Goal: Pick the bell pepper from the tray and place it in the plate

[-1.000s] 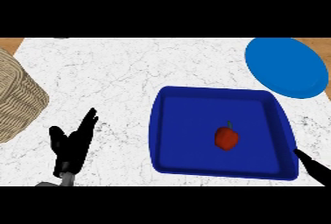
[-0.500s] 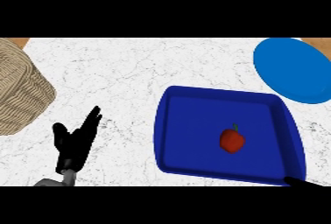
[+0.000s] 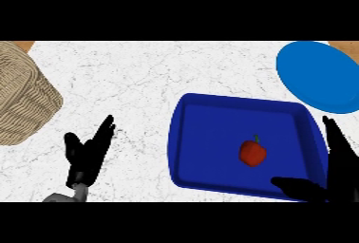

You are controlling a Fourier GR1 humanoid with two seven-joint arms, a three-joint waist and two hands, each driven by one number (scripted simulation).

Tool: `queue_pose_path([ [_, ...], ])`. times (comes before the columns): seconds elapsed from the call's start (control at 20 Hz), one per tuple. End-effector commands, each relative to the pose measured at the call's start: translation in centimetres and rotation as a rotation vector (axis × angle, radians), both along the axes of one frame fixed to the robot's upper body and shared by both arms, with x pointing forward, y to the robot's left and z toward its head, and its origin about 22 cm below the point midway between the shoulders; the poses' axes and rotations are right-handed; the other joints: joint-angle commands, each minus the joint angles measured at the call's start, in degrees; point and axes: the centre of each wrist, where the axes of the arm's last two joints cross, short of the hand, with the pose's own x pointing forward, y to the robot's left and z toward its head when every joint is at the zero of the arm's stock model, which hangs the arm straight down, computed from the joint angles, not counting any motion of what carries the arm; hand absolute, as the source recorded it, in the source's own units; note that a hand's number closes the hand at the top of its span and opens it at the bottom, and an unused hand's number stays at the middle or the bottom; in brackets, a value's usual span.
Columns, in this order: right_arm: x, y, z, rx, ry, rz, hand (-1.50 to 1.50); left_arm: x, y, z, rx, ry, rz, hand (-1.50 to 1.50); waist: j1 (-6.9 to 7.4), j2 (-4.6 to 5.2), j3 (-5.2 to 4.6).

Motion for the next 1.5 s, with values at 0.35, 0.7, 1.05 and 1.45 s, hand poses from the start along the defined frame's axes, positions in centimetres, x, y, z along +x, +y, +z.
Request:
queue_pose_path([
  [0.35,3.3,6.7,-1.4,0.087,0.179,-0.044,-1.5,1.5,1.1,0.5,-0.006,0.015,0.008,0.0,-0.98,0.0,-0.03],
  [0.7,4.0,7.0,-4.1,0.028,0.211,-0.055,-1.5,-0.2,1.1,-0.5,-0.014,0.022,0.013,0.0,-1.1,-0.1,0.0],
  [1.05,4.6,5.8,-6.2,-0.04,0.281,-0.131,-1.5,-0.5,1.0,-0.6,-0.011,0.026,0.024,0.0,-1.29,-0.09,-0.01],
  [1.45,4.6,6.5,-9.4,-0.002,0.306,-0.102,-1.5,0.4,1.8,-1.0,-0.019,0.034,0.015,0.0,-1.28,-0.04,0.01],
])
